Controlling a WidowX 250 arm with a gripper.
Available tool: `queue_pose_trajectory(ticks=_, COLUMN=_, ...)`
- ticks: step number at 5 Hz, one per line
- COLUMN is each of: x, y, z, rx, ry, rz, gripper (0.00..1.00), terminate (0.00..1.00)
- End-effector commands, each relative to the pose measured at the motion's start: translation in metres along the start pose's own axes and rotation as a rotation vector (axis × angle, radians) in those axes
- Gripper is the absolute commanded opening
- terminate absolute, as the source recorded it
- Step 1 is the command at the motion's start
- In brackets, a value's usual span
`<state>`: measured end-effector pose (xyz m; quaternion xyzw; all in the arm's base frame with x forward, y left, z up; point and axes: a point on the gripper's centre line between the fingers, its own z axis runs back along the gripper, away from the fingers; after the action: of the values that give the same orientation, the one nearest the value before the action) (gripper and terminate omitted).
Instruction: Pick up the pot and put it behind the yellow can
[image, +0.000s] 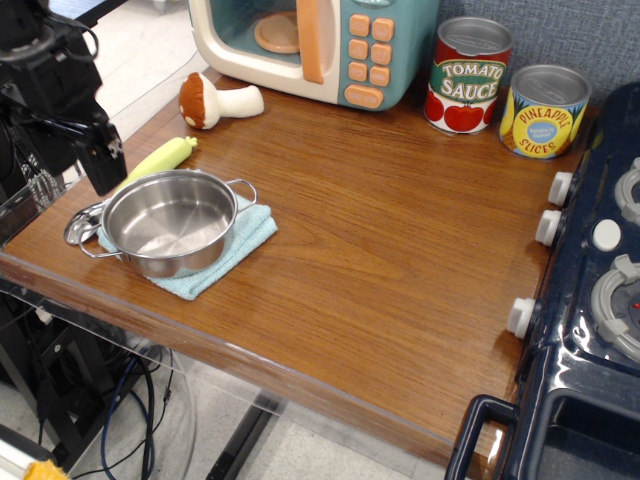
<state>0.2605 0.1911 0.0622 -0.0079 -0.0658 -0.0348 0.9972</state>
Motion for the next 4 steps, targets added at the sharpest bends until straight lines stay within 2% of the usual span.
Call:
queue_pose_trajectory(ticks=1, x=0.009, y=-0.012, z=-0.011, rx=0.08, ry=-0.012, rz=-0.032, gripper=1.0, terminate=0.0)
queue_pose_trajectory(ticks=3, x=0.013, y=-0.016, z=-0.028, rx=0.134, ry=0.039, rz=-0.006, gripper=1.0, terminate=0.0)
queue_pose_trajectory(ticks=4, x=0.013, y=-0.014, z=-0.029, rx=0.135, ry=0.033, rz=0.011, gripper=0.0, terminate=0.0)
